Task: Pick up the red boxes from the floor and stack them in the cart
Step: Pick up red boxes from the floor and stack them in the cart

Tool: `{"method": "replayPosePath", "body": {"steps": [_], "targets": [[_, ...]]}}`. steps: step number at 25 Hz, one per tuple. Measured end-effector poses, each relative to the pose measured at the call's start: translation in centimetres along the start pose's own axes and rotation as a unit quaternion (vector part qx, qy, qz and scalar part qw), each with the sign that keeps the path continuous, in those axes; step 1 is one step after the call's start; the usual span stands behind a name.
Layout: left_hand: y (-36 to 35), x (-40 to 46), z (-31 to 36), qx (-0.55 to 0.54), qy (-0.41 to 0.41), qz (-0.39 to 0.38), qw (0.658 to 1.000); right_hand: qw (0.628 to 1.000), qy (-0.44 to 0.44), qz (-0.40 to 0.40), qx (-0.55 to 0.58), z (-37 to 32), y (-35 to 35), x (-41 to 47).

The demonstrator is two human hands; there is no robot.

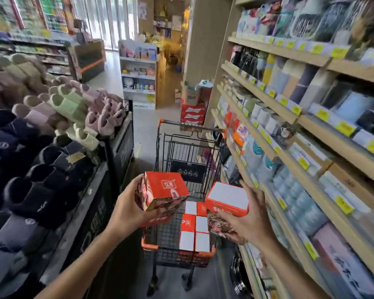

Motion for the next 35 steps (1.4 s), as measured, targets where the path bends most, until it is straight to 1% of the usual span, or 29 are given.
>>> {"method": "replayPosePath", "body": {"steps": [4,6,13,17,21,22,25,29,35], "targets": [[-0.1,5.4,-1.8,-0.033,0.016,-0.013,0.999,0.995,-0.006,-0.05,-0.091,1.7,-2.8,3.7],[-0.7,8.1,-2.9,-0.038,0.032,-0.027,0.998,0.992,-0.027,-0.059,-0.106,3.4,-4.4,5.2],[-4.8,16.4,-6.5,-0.011,0.076,-0.058,0.995,0.99,-0.076,-0.065,-0.103,11.0,-9.5,10.1],[-8.4,23.4,-8.2,0.012,0.098,-0.074,0.992,0.99,-0.102,-0.045,-0.087,17.8,-13.1,14.6],[-11.7,29.6,-9.9,0.024,0.139,-0.071,0.987,0.982,-0.151,-0.066,-0.09,24.7,-17.3,18.1],[-12.7,31.1,-10.5,0.03,0.143,-0.072,0.987,0.982,-0.151,-0.075,-0.089,26.4,-18.5,18.8],[-15.6,34.9,-13.3,0.036,0.174,-0.084,0.98,0.978,-0.167,-0.092,-0.081,31.1,-21.5,20.7],[-19.2,38.3,-17.9,0.044,0.199,-0.096,0.974,0.976,-0.178,-0.103,-0.072,35.6,-25.5,21.3],[-23.6,42.4,-27.9,0.048,0.243,-0.09,0.965,0.962,-0.227,-0.107,-0.104,42.2,-31.9,20.6]]}}
Point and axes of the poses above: each hand's wrist, its own x-axis towards the middle knuckle, its own y-axis out of the back of the hand, z = x × y, the point moved 7 cm from there along x, towards the middle knuckle, and after that the axes turned 15 degrees about y, right-handed, at the moved point
